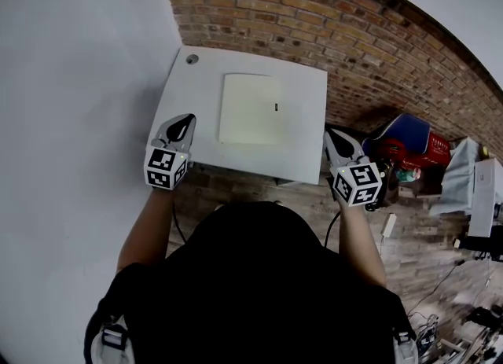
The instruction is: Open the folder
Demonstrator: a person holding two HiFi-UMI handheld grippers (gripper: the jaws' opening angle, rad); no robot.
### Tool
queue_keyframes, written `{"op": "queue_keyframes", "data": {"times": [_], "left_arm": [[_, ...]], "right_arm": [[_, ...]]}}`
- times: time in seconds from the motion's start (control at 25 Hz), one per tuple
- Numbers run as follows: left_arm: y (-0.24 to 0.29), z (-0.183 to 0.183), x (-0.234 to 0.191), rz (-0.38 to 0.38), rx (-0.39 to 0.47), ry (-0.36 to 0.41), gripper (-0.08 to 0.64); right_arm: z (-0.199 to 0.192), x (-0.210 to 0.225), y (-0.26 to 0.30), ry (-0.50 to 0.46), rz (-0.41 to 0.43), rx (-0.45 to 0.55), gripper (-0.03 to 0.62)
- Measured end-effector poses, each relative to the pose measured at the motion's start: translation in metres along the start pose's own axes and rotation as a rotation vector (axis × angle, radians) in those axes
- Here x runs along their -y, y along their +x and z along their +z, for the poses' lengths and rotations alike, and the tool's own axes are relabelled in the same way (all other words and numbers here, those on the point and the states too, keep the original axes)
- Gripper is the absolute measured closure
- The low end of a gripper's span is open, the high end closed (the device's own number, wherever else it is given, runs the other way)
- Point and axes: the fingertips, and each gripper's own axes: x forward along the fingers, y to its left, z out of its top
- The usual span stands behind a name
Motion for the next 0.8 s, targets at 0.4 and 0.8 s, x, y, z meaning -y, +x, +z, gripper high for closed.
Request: {"op": "queue_keyframes", "data": {"times": [0.4, 0.8], "left_arm": [[0.017, -0.003, 0.018, 0.045, -0.024, 0.031, 0.558], [0.051, -0.016, 0.057, -0.006, -0.082, 0.148, 0.558]], "right_arm": [[-0.009, 0.028, -0.008, 0.008, 0.025, -0.001, 0.591], [-0.030, 0.046, -0.023, 0.029, 0.014, -0.029, 0.591]]}}
